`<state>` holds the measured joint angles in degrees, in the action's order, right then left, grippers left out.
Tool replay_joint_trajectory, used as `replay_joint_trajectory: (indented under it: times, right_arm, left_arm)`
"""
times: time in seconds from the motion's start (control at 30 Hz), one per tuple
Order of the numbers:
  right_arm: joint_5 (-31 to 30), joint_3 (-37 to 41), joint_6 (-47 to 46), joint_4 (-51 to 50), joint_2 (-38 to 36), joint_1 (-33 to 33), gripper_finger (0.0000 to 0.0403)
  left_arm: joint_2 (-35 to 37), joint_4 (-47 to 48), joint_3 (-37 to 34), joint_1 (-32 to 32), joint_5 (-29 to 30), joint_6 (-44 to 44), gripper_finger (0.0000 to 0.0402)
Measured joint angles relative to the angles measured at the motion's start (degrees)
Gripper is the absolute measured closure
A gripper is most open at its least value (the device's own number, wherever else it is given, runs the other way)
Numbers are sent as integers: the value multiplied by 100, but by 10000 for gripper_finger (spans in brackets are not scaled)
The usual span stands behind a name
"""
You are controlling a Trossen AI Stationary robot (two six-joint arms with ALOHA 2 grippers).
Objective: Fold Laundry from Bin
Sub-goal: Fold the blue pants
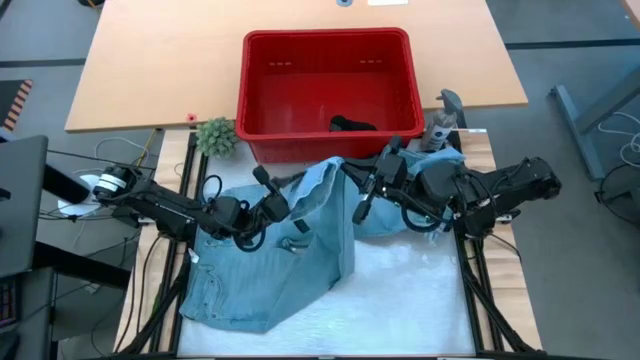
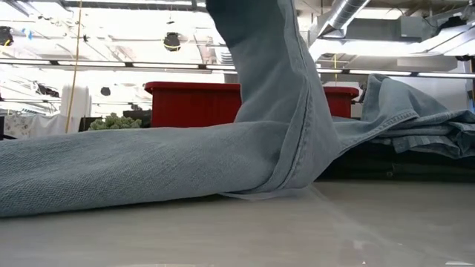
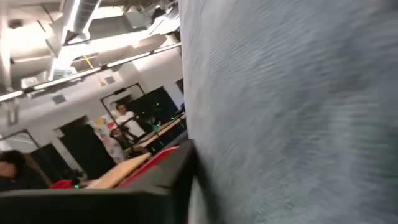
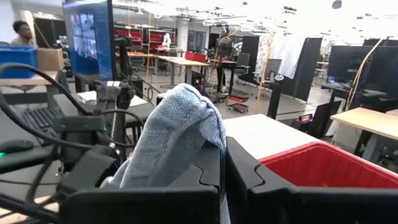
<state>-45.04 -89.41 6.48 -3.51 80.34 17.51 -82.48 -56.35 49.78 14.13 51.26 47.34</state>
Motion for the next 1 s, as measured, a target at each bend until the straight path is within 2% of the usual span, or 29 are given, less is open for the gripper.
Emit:
replay_joint_trajectory:
  times: [0.1, 0.17, 0.3, 0.4, 0.67, 0.8, 1.0]
  right_arm:
    - [0, 0, -11, -236, 28, -43, 378]
    - [-2, 0, -144, -457, 52, -65, 377]
    - [-2, 0, -463, -1090, 56, -119, 372]
    - [-87, 0, -656, -1482, 59, -174, 373]
    - [-129, 0, -796, -1478, 60, -192, 359]
    - [-159, 0, -840, -1486, 51, -192, 338]
    - [-151, 0, -1494, -1619, 38, -112, 291]
  left_arm:
    - [0, 1, 0, 113, 5, -182, 353]
    - [0, -1, 0, 200, -79, -215, 388]
    - [39, 1, 4, 493, -321, -160, 398]
    - [37, 35, 191, 762, -67, -42, 400]
    - [42, 811, 921, 948, 64, 270, 401]
    - [39, 1107, 1406, 960, 524, 647, 401]
    - [39, 1530, 2172, 970, 1196, 1589, 401]
